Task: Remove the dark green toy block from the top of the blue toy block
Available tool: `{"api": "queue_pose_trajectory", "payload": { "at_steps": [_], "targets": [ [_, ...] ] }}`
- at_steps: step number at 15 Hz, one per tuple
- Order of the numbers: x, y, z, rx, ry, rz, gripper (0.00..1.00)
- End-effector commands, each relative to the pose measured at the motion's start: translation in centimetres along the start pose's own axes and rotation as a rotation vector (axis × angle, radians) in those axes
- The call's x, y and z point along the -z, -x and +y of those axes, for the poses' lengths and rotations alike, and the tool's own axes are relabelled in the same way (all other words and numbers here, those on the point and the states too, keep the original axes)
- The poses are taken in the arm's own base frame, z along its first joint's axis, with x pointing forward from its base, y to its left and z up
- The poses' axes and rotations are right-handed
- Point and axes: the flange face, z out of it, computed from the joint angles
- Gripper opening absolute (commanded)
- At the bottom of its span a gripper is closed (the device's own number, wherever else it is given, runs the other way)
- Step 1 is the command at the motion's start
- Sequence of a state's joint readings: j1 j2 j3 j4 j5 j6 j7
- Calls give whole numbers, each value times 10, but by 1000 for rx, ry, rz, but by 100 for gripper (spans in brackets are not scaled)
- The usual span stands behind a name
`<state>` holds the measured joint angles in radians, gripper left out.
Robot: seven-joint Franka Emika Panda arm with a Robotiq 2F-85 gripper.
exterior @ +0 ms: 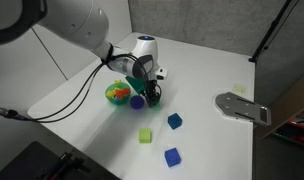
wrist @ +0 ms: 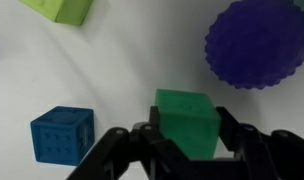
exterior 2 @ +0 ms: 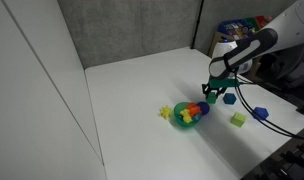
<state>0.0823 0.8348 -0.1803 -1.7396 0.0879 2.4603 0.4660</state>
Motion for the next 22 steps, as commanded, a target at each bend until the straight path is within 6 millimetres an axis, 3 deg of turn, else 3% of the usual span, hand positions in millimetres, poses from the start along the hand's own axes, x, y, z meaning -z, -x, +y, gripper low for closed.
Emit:
{"api": "queue_pose_trajectory", "payload": {
  "at_steps": [1,6,10,16,22],
  "targets": [
    [19,3,7,166,43,-36,33],
    [44,-1,24,385,127,-39,33],
    [52,2,25,531,147,-61,33],
    [52,27,17,703,140,-127,33],
    [55,63,24,761,138,-215,33]
  ]
}}
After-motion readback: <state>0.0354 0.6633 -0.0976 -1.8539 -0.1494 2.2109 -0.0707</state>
